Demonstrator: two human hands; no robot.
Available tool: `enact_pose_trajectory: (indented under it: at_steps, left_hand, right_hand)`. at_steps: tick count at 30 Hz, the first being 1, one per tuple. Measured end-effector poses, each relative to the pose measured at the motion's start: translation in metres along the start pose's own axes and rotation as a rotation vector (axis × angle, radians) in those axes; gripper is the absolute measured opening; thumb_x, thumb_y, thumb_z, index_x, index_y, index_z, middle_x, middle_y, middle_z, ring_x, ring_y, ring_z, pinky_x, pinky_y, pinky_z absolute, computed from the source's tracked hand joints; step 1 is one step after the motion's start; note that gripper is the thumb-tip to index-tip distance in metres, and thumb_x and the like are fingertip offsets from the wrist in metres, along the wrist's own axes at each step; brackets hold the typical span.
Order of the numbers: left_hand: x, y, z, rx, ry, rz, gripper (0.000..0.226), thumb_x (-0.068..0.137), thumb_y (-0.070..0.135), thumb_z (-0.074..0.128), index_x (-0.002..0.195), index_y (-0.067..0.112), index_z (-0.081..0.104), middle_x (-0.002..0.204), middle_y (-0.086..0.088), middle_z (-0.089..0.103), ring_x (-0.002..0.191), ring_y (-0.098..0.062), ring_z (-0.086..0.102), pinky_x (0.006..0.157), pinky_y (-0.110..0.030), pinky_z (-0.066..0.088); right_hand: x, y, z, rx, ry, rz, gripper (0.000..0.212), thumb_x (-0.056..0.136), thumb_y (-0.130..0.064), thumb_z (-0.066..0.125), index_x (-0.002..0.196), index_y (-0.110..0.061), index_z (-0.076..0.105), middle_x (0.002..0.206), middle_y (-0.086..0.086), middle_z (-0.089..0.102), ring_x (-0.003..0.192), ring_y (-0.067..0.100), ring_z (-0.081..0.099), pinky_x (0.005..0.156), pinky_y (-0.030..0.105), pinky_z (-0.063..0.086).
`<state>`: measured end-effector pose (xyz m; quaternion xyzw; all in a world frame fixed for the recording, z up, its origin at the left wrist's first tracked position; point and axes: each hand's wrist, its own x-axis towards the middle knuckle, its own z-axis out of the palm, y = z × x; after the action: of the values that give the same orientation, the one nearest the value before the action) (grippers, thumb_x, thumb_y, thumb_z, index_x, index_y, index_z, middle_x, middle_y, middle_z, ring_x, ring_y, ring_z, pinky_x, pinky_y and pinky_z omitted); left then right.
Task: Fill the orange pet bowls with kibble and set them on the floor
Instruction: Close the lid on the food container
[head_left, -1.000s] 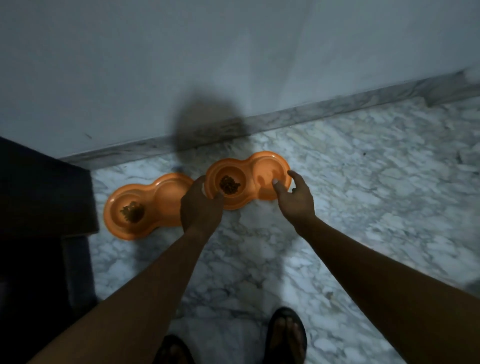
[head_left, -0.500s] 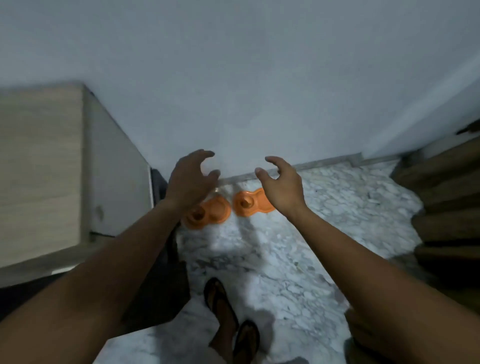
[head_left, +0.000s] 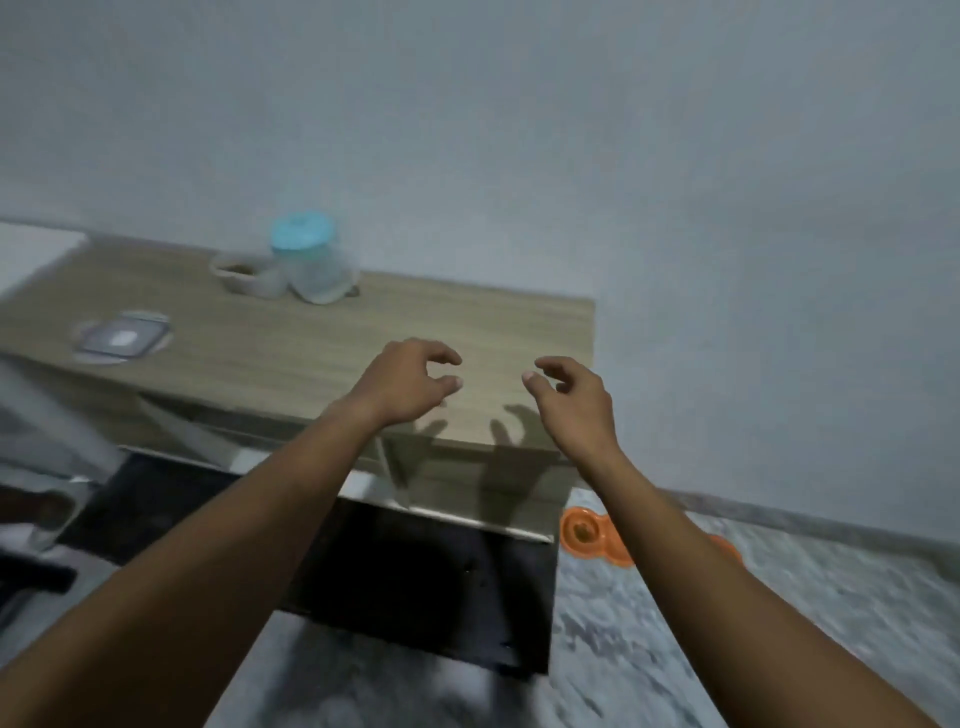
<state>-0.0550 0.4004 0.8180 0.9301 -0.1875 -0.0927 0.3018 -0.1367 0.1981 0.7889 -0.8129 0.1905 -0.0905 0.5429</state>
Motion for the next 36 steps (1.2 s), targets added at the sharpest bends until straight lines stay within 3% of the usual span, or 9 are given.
enact_pose_trajectory:
  at_steps: [6, 10, 15, 21, 24, 28, 31, 36]
  left_hand:
    - [-0.074, -0.165, -0.129, -0.043, 0.108, -0.125, 0.032, 0.085, 0.035, 0.072, 0.116, 0.026, 0.072, 0.123, 0.004, 0.069, 0.115, -0.014, 0.061, 0.095, -0.025, 0.045]
    - [-0.087, -0.248, -0.192, -0.037, 0.130, -0.185, 0.033, 0.084, 0.036, 0.072, 0.116, 0.028, 0.071, 0.123, 0.005, 0.069, 0.111, -0.013, 0.062, 0.096, -0.029, 0.048]
    - [-0.065, -0.335, -0.241, -0.106, 0.178, -0.237, 0.033, 0.085, 0.035, 0.074, 0.116, 0.025, 0.071, 0.120, 0.004, 0.069, 0.109, -0.012, 0.062, 0.097, -0.033, 0.050]
    - [-0.015, -0.445, -0.279, -0.102, 0.196, -0.380, 0.035, 0.082, 0.030, 0.077, 0.113, 0.014, 0.073, 0.119, -0.003, 0.072, 0.111, -0.015, 0.065, 0.092, -0.022, 0.043]
    - [0.002, -0.491, -0.299, -0.063, 0.174, -0.461, 0.036, 0.080, 0.029, 0.078, 0.112, 0.014, 0.073, 0.118, -0.005, 0.071, 0.115, -0.021, 0.064, 0.097, -0.026, 0.043]
    - [0.030, -0.542, -0.330, -0.022, 0.160, -0.515, 0.034, 0.084, 0.028, 0.070, 0.116, 0.016, 0.073, 0.126, -0.007, 0.068, 0.119, -0.029, 0.060, 0.100, -0.032, 0.043]
    - [0.047, -0.579, -0.338, 0.053, 0.087, -0.545, 0.039, 0.087, 0.027, 0.066, 0.122, 0.011, 0.070, 0.134, -0.012, 0.063, 0.123, -0.034, 0.056, 0.102, -0.035, 0.043]
    - [0.074, -0.636, -0.349, 0.062, -0.029, -0.575, 0.068, 0.090, 0.032, 0.065, 0.149, 0.006, 0.041, 0.154, -0.014, 0.041, 0.139, -0.033, 0.041, 0.111, -0.038, 0.035]
  right_hand:
    - [-0.037, -0.090, 0.202, 0.056, -0.112, -0.002, 0.026, 0.093, -0.034, 0.069, 0.117, -0.023, 0.073, 0.123, 0.000, 0.072, 0.117, 0.017, 0.065, 0.095, 0.027, 0.045]
    - [-0.053, -0.131, 0.302, 0.059, -0.200, 0.007, 0.023, 0.093, -0.034, 0.070, 0.114, -0.024, 0.072, 0.121, -0.001, 0.072, 0.115, 0.019, 0.064, 0.100, 0.033, 0.049]
    - [-0.026, -0.168, 0.399, 0.023, -0.274, 0.030, 0.025, 0.091, -0.035, 0.073, 0.113, -0.022, 0.074, 0.114, 0.000, 0.073, 0.108, 0.017, 0.065, 0.089, 0.026, 0.045]
    - [0.040, -0.183, 0.521, 0.011, -0.333, 0.121, 0.025, 0.085, -0.034, 0.078, 0.106, -0.022, 0.075, 0.108, 0.002, 0.076, 0.095, 0.019, 0.069, 0.088, 0.033, 0.054]
    - [0.062, -0.181, 0.571, -0.040, -0.345, 0.194, 0.026, 0.081, -0.038, 0.080, 0.100, -0.022, 0.076, 0.106, 0.001, 0.076, 0.100, 0.023, 0.069, 0.093, 0.038, 0.056]
    - [0.082, -0.187, 0.621, -0.069, -0.324, 0.268, 0.015, 0.079, -0.035, 0.077, 0.086, -0.021, 0.076, 0.098, 0.002, 0.077, 0.097, 0.027, 0.071, 0.089, 0.043, 0.059]
    - [0.089, -0.191, 0.652, -0.134, -0.325, 0.306, 0.022, 0.081, -0.033, 0.074, 0.100, -0.022, 0.075, 0.106, 0.006, 0.076, 0.102, 0.028, 0.070, 0.094, 0.043, 0.057]
    - [0.097, -0.193, 0.691, -0.179, -0.196, 0.373, 0.042, 0.087, -0.031, 0.073, 0.126, -0.014, 0.070, 0.124, 0.012, 0.071, 0.114, 0.033, 0.067, 0.099, 0.042, 0.054]
